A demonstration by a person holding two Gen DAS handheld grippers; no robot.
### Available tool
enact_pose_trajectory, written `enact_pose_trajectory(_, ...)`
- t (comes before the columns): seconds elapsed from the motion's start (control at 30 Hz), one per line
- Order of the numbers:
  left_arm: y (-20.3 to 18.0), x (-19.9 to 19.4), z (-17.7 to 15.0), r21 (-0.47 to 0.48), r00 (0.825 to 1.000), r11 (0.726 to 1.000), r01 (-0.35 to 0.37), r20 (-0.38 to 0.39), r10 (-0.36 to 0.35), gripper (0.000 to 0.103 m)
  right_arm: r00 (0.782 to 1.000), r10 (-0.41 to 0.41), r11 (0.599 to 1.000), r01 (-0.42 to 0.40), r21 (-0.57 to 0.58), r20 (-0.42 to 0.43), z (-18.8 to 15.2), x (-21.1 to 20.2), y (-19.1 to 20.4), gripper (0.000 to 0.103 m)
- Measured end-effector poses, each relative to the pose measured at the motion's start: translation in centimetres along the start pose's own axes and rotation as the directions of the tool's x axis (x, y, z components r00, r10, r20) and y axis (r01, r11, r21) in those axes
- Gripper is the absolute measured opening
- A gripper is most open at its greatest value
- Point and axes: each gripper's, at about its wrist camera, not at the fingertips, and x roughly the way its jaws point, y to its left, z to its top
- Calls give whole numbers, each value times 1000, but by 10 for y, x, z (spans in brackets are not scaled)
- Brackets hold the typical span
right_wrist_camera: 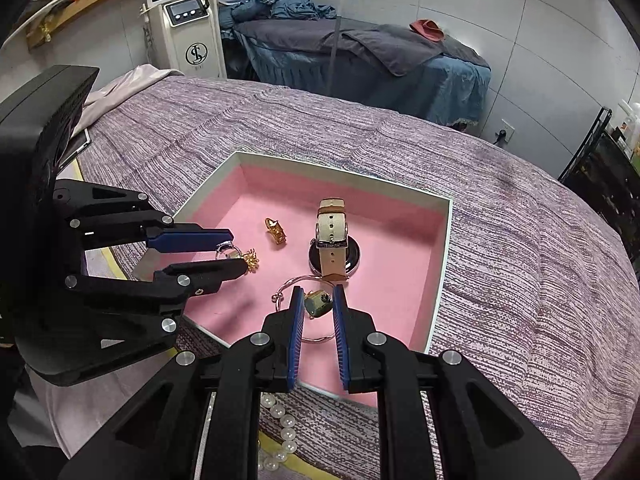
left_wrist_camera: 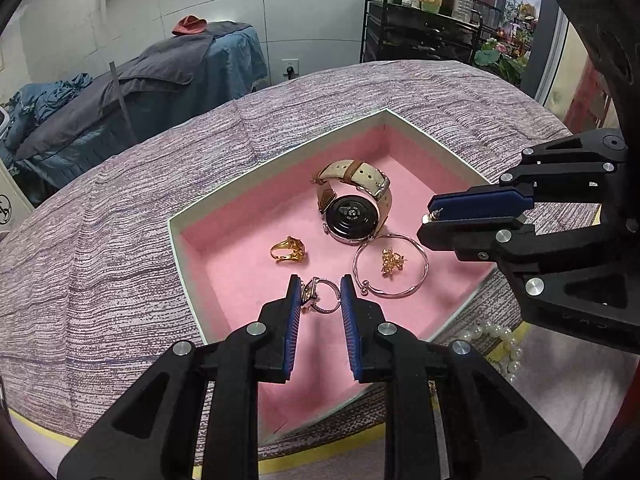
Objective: Organize jewelry
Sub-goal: 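Carry the silver ring and gold pendant into the box and open both tools, then lift both open tools back toward the pearl bracelet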
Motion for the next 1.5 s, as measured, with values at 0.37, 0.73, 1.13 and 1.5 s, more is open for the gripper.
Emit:
enact_pose_trajectory(0.37,3,17,1,-5,999,1000,14,-36,-14,21,997,-35,999,36,0,-67,-1,24,-4,14)
enact_pose_trajectory(0.73,1,16,-1,5,999,1000,-2,-35,2,21,996,-55,998,55,-3,-64,-5,27,-5,15)
enact_pose_trajectory(1.13,0,-9,-1,21,999,999,-44,31,43,53,992,-126,990,126,-60,11,-3,4,1,40)
enact_pose_trajectory(1.5,6,-70,-26,-75,978,992,-102,175,114,90,978,-135,990,138,-11,156,-28,-53,-1,63)
